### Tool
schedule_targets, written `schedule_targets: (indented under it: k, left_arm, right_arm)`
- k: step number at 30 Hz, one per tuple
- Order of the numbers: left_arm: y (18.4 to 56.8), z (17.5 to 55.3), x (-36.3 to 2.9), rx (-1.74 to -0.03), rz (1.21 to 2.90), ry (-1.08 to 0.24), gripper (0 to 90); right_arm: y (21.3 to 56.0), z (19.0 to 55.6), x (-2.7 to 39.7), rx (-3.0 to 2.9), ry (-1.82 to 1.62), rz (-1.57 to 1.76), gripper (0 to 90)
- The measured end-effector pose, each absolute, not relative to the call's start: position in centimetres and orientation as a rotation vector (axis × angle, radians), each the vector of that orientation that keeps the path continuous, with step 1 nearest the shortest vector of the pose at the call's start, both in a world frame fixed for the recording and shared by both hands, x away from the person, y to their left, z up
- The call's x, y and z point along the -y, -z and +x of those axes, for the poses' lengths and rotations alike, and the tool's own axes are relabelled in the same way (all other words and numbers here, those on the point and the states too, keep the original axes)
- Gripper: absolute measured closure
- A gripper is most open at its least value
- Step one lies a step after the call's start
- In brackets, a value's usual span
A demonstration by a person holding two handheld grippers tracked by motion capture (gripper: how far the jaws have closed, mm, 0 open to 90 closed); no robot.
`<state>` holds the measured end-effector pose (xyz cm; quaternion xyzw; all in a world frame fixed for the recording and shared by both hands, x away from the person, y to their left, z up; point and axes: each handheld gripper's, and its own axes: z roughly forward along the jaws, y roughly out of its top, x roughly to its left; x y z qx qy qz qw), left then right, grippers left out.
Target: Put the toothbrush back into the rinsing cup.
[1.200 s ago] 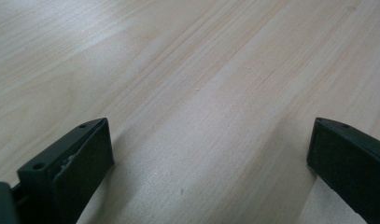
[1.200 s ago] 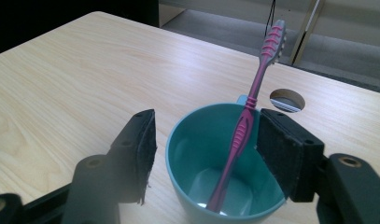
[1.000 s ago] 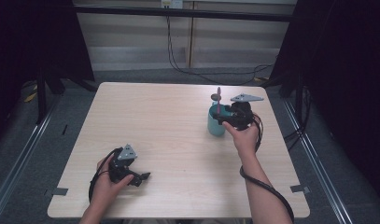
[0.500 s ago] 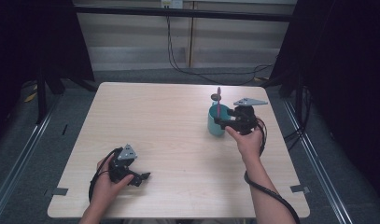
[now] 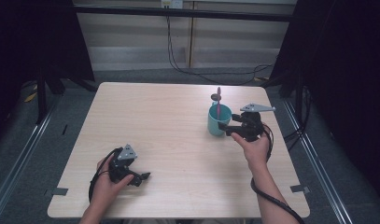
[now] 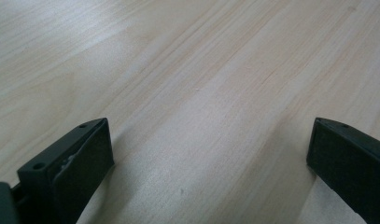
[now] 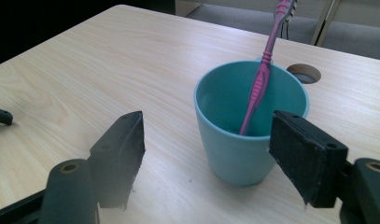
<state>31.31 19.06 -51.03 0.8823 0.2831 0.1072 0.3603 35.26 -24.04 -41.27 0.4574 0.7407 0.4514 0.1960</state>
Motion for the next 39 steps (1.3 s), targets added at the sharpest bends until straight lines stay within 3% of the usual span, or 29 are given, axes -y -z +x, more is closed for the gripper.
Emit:
schedule_targets:
  k: [39]
  left_arm:
    - [51.0, 31.3, -19.1, -0.729, 2.275, -0.277, 0.0]
  right_arm:
    - [45.0, 30.8, 26.9, -2.144, -1.185, 1.265, 24.6]
